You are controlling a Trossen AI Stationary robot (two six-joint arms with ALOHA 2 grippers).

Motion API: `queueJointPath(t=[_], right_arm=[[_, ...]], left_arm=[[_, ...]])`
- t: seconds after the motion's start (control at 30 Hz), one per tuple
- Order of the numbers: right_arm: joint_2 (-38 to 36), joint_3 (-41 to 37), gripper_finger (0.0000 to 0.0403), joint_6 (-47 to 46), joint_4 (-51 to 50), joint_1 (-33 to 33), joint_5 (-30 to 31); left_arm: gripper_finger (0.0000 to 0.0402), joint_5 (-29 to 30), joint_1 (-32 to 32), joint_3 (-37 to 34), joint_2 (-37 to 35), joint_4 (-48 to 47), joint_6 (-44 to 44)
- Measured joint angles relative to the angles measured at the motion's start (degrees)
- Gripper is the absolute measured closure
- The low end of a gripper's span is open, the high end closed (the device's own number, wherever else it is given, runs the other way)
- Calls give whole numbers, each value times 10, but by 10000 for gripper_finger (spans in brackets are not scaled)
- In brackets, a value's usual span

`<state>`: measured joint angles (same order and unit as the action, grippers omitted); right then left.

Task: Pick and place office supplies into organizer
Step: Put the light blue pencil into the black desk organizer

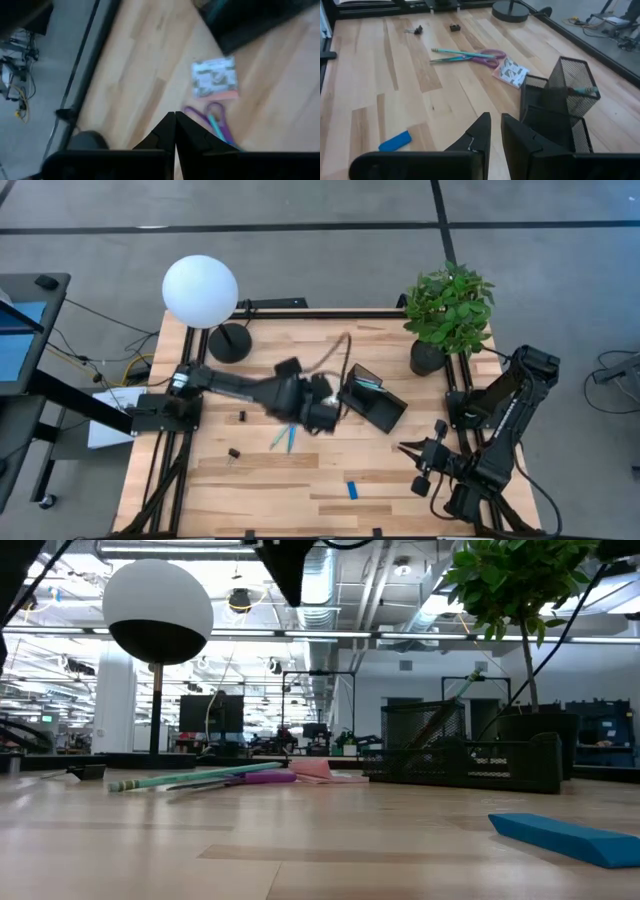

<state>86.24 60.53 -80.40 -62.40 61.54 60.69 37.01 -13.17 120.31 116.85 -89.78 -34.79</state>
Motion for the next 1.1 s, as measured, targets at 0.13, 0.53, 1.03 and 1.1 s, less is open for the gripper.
queueJointPath(t=[0.13,0.53,1.03,1.1], right_arm=[[0,0,363,-3,0,0,-10],[0,0,363,-12,15,19,-7],[0,0,363,15,0,-21,-6],[0,0,363,15,-7,-24,-6]], left_arm=[[401,11,-38,-67,-33,-3,-65],[401,35,-93,-364,-271,16,-333],[381,2,-109,-784,-440,615,-232],[361,8,-109,-809,-426,659,-226]])
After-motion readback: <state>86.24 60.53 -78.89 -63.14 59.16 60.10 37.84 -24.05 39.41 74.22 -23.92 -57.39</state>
